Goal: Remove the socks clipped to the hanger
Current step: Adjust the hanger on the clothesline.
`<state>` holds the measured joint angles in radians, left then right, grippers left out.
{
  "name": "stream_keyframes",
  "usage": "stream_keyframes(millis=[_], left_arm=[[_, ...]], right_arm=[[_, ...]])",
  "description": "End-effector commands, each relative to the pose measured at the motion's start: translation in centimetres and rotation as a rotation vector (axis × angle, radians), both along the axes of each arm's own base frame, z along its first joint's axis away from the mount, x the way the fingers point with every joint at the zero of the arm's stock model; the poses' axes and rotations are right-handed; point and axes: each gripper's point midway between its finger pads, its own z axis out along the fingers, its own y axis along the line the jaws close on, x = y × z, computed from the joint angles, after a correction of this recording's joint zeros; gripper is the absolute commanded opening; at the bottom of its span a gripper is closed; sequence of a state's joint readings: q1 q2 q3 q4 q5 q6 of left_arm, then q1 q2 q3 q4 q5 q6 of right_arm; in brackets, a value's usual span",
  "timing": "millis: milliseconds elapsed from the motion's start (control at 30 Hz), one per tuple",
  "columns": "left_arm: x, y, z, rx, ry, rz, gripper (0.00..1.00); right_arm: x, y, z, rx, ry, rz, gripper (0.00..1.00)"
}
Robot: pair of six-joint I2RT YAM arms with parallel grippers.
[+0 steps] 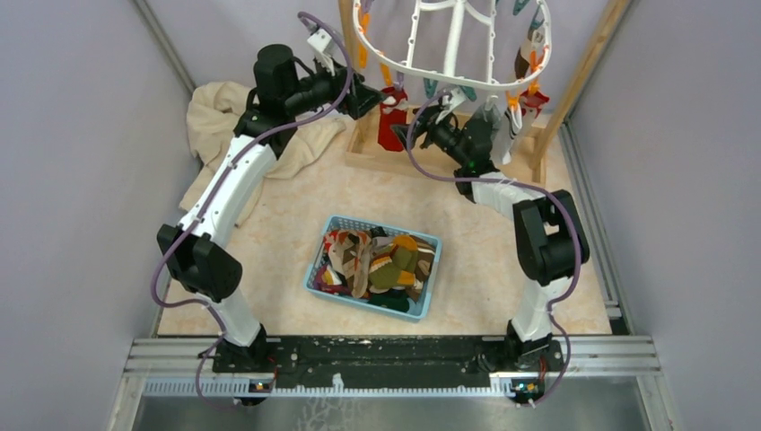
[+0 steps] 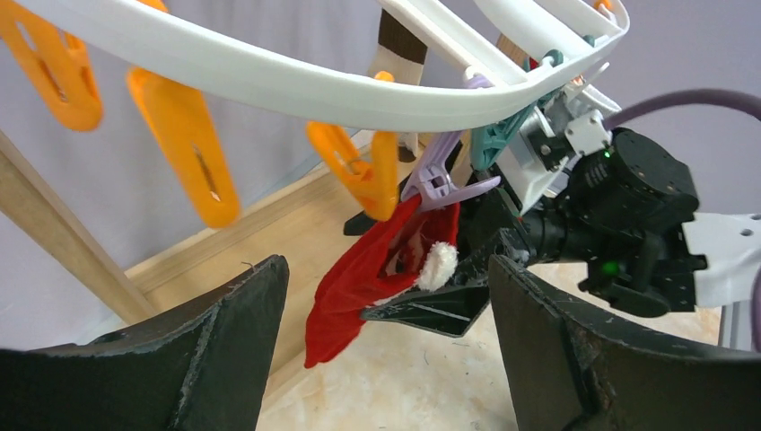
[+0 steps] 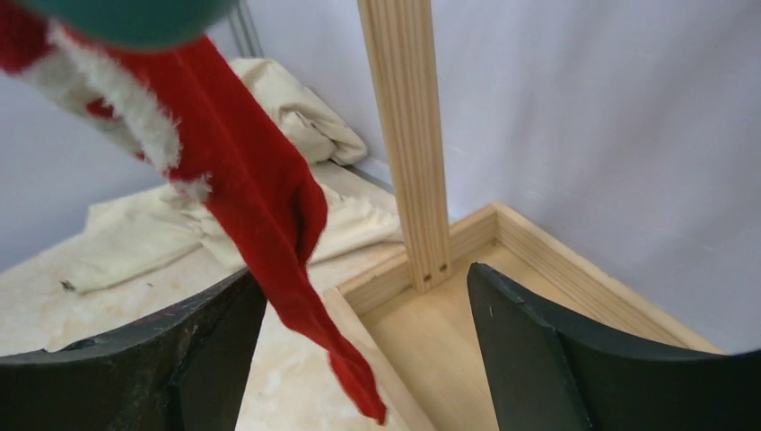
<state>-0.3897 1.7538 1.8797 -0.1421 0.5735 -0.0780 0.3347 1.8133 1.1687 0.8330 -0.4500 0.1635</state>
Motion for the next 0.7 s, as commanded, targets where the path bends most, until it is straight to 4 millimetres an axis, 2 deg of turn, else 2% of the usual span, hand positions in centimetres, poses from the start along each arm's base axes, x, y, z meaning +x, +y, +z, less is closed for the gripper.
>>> stream_keyframes(millis=[0,67,167,367,400,533,667], left_arm=[[-1.5,0.4,2.1,-0.04,-0.062,-0.065,0.88],[-1.9,0.6,2.1,-0.05,-0.063,-0.096,0.88],[-2.5,0.7,2.1,-0.071,-0.067,-0.145,0.88],[-4.2,0.2,2.0,-0.109,-0.059,-0.282,0.88],[-4.5,0.0,2.1,-0.117,-0.049,-0.308,0.88],[-6.4,-0.6,2.3,-0.137,-0.036,-0.433,0.87],[-8.2,-0.9,2.9,-0.167,-0.039,-0.535,0.86]], right_arm=[[-1.4,2.0,5.2,0.112,-0.116,0.168,0.79],[-1.8,2.5,5.3,0.123,-0.112,0.211,0.75],[-2.5,2.8,5.2,0.128,-0.1,0.243,0.61],[-3.8,2.2,4.9,0.115,-0.069,0.236,0.37],[-4.2,2.1,4.9,0.114,-0.066,0.231,0.32],[-5.4,1.3,4.6,0.106,-0.061,0.197,0.01],[-6.6,1.3,4.7,0.07,-0.061,0.187,0.0]])
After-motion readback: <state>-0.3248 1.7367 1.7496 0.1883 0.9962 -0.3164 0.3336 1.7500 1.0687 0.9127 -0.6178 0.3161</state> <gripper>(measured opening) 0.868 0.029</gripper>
